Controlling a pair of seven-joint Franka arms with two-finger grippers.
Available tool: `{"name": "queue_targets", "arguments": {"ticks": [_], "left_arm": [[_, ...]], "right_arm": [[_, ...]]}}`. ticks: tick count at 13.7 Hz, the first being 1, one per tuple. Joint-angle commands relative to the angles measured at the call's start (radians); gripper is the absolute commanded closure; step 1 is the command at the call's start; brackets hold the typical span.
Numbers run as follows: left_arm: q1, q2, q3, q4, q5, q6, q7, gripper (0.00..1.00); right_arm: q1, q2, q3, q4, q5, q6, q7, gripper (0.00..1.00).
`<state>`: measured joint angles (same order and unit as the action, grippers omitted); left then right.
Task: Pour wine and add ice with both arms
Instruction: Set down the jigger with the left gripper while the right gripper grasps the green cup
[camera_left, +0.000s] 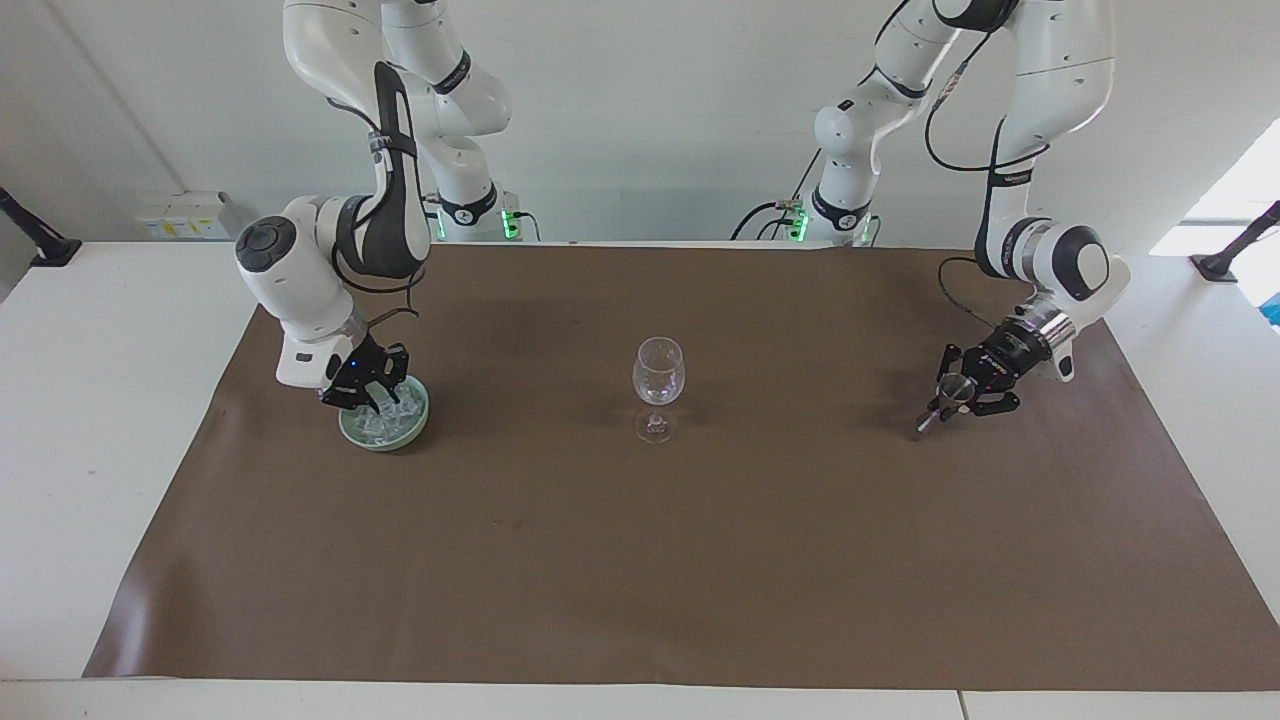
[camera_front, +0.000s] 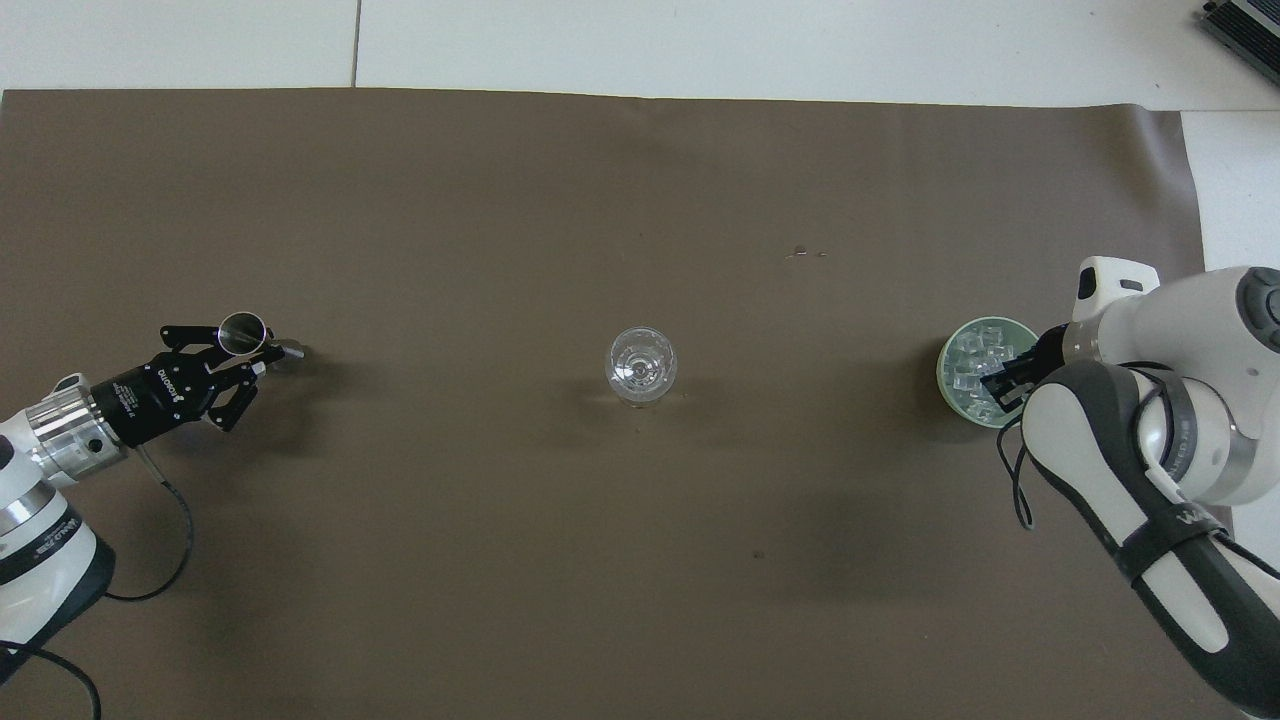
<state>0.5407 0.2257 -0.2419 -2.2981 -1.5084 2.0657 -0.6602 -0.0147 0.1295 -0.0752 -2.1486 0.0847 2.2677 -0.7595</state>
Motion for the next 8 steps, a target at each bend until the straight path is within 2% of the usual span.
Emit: {"name": "queue_targets", "arguments": {"ticks": [1, 3, 5, 7, 8], "left_arm": [[-0.015, 0.004, 0.006, -0.003, -0.026, 0.031, 0.016, 1.0], [-0.015, 0.006, 0.006, -0.003, -0.026, 0.045, 0.013, 0.77], [-0.015, 0.006, 0.006, -0.003, -0.026, 0.05, 0.013, 0.75], [-0.015, 0.006, 0.006, -0.001, -0.026, 0.051, 0.011, 0.65], [-0.015, 0.006, 0.007, -0.001, -0.026, 0.051, 0.011, 0.61]], "right_arm": [[-0.018, 0.004, 0.009, -0.004, 0.023, 0.015, -0.037, 0.81], [-0.018, 0.004, 0.009, -0.001, 0.023, 0.012, -0.035, 0.85], [-0.014, 0.004, 0.009, 0.007, 0.023, 0.006, -0.034, 0.9], [-0.011, -0.001, 0.009, 0.022, 0.023, -0.019, -0.024, 1.0], [-0.011, -0.004, 0.011, 0.035, 0.023, -0.039, -0.017, 1.0]]}}
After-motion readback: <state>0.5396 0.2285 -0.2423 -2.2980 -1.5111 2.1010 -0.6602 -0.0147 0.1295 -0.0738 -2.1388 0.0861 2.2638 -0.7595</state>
